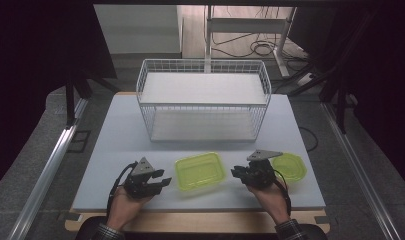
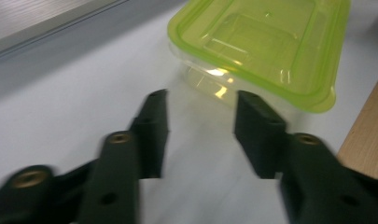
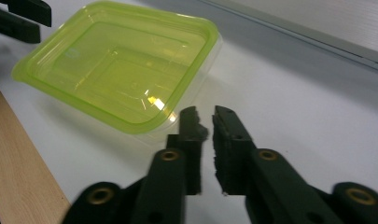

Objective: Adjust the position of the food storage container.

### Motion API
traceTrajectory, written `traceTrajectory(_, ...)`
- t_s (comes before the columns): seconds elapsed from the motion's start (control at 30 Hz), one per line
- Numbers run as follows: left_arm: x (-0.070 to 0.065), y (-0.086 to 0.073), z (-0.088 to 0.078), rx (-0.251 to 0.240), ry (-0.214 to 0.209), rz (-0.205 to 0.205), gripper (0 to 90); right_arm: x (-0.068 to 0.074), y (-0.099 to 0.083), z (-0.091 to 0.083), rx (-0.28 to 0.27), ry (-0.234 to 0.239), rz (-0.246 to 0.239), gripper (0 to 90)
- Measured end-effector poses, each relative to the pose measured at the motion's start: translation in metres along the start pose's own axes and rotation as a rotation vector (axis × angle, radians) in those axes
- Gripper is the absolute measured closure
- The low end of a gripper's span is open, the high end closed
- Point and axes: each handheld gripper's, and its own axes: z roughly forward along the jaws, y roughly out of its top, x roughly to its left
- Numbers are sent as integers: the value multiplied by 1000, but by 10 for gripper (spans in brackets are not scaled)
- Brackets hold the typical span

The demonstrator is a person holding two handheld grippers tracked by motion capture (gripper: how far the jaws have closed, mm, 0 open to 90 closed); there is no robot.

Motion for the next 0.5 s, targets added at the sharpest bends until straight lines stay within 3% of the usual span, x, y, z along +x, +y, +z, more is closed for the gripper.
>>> traceTrajectory(0.2, -2, -7, -10, -19, 30, -26, 255, 1, -3, -3, -24, 4, 3, 570)
traceTrajectory(0.23, -1, -8, -11, -21, 33, -25, 213, 1, -4, -3, -31, 6, -4, 477)
traceTrajectory(0.27, -1, -9, -12, -24, 35, -23, 213, 1, -4, -3, -31, 6, -4, 477)
traceTrajectory(0.33, -2, -12, -12, -15, 57, 8, 104, 1, -7, -1, -28, 12, -15, 341)
traceTrajectory(0.5, -4, -14, -9, 7, 71, 42, 53, 0, -12, 4, -35, 13, -23, 214)
